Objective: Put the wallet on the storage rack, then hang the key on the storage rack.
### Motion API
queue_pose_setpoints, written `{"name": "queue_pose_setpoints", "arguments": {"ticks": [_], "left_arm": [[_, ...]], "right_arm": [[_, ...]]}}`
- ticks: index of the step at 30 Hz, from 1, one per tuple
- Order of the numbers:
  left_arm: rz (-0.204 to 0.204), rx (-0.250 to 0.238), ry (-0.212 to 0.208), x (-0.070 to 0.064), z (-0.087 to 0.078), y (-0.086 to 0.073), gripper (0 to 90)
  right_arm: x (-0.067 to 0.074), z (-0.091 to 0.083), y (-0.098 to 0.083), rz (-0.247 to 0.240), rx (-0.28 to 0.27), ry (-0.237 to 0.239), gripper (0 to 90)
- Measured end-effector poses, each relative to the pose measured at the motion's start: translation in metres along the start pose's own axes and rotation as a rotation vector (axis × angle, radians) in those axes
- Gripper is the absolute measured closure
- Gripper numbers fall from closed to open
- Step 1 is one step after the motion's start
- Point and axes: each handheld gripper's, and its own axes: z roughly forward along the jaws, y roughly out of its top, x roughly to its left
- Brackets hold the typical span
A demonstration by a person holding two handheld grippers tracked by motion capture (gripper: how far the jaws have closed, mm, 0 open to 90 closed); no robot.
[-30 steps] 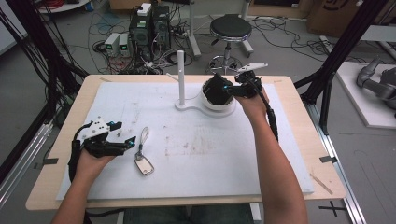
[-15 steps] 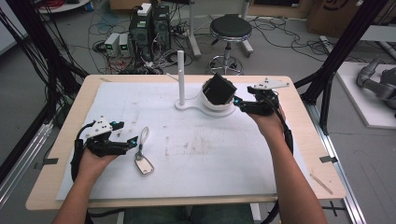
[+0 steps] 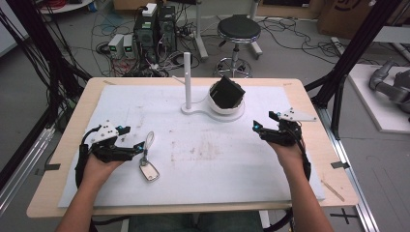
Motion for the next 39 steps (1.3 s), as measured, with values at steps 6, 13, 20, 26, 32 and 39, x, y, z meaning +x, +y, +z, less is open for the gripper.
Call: {"name": "queue_pose_setpoints", "arguments": {"ticks": [6,13,20,26,32,39], "left_arm": [[-0.006,-0.006,0.007,0.002,0.002,-0.001,18.1],[-0.004,-0.011,0.005,0.003,0.003,-0.001,18.1],[-0.006,-0.01,0.006,0.001,0.003,0.0,18.1],[-0.012,-0.004,0.017,0.0,0.003,0.0,18.1],[-0.033,0.01,0.0,-0.002,0.007,-0.002,18.1],[-0.064,0.039,0.005,-0.002,0.01,-0.006,18.1]], "right_arm": [[0.002,0.001,-0.023,0.008,0.031,-0.028,24.3],[0.0,0.006,-0.032,0.027,0.063,-0.044,21.2],[0.001,0.003,-0.032,0.016,0.054,-0.056,21.0],[-0.002,0.002,-0.032,0.032,0.059,-0.051,21.0],[-0.003,0.003,-0.032,0.036,0.053,-0.059,21.0],[-0.001,0.002,-0.031,0.025,0.048,-0.056,21.0]]}}
